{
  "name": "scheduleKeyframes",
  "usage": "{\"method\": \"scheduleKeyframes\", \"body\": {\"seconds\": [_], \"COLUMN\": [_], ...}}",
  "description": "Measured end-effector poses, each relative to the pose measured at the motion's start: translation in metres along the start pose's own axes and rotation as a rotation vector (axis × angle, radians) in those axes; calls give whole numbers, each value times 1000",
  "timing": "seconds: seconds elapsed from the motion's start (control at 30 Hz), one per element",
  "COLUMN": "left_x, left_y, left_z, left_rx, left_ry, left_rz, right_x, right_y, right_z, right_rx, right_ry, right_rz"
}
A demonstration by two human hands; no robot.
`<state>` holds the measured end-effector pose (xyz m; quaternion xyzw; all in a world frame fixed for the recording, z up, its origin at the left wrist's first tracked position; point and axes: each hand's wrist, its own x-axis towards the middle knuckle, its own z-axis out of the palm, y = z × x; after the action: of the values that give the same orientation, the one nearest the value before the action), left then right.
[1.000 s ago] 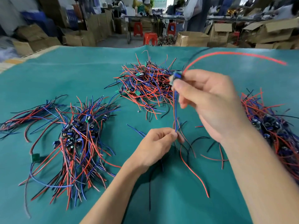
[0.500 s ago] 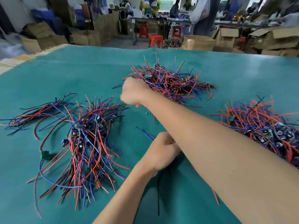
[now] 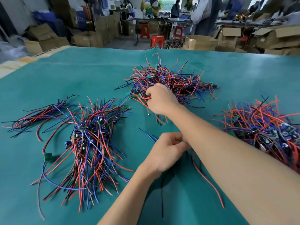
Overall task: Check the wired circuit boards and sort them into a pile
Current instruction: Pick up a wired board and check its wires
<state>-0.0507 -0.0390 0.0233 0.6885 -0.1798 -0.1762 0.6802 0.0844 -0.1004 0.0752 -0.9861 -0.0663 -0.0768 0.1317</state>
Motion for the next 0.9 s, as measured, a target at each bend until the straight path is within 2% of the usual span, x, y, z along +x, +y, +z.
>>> {"method": "scheduleKeyframes", "body": {"seconds": [0.23, 0.3, 0.4, 0.47, 0.53, 0.57, 0.63, 0.7, 0.77, 0.9], "left_x": [2, 3, 4, 5, 6, 6, 6, 7, 7, 6], "left_y": [-3, -4, -6, -8, -8, -8, -7, -8, -8, -9], "left_z": [-2, -3, -4, -4, -4, -3, -1, 0, 0, -2], "left_rx": [-40, -53, -38, -57, -94, -112, -165, -219, -224, -170], "left_ry": [6, 10, 25, 44, 63, 69, 72, 73, 71, 63], "left_rz": [1, -5, -12, -34, -45, -38, -17, -4, 10, 29], "right_x": [-33, -47, -73, -93, -114, -124, -140, -148, -148, -148], "right_y": [38, 48, 66, 78, 87, 88, 81, 69, 59, 59], "right_z": [-43, -57, -73, -78, -71, -62, -41, -18, -5, 1], "right_rx": [196, 333, 702, 1061, 1411, 1512, 1552, 1470, 1394, 1408], "right_ry": [533, 613, 595, 590, 510, 424, 233, 139, 131, 128], "right_rz": [29, 57, 153, 235, 359, 421, 499, 497, 448, 434]}}
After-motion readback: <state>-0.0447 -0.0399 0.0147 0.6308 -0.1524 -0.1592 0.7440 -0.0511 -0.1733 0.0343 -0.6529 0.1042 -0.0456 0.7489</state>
